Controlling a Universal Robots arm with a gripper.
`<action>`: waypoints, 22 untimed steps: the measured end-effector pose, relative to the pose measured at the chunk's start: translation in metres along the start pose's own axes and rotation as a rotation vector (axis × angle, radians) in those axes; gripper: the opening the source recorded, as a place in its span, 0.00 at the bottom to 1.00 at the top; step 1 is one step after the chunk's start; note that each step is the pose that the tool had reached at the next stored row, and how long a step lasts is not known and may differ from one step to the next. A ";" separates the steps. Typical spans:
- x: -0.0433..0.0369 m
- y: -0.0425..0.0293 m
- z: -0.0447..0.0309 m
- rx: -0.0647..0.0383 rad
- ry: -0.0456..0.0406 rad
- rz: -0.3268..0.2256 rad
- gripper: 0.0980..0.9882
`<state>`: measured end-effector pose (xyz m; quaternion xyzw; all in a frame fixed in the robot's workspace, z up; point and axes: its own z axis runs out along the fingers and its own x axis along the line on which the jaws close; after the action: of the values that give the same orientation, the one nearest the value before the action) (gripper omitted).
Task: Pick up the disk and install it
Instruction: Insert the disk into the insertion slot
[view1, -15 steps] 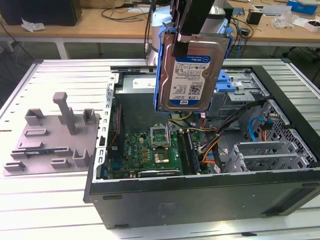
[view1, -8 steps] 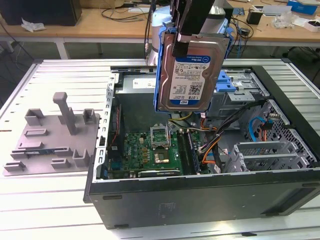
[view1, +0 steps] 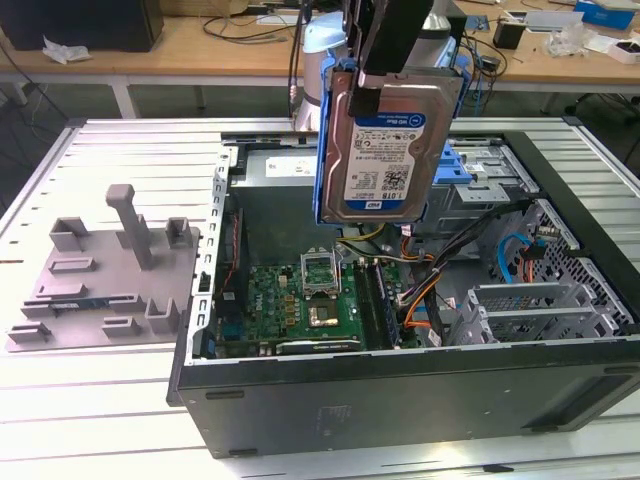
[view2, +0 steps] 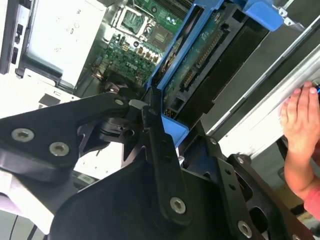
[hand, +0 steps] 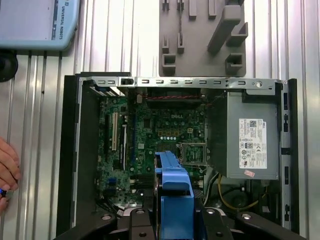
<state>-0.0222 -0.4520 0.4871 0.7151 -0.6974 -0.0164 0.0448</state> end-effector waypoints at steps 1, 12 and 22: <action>0.0020 0.0001 0.0002 0.001 -0.0126 -0.001 0.30; 0.0327 0.0007 0.0025 0.018 -0.0688 -0.006 0.30; 0.0607 0.0013 0.0040 0.029 -0.0971 -0.005 0.30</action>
<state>-0.0221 -0.5128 0.4856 0.7158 -0.6971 -0.0409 0.0004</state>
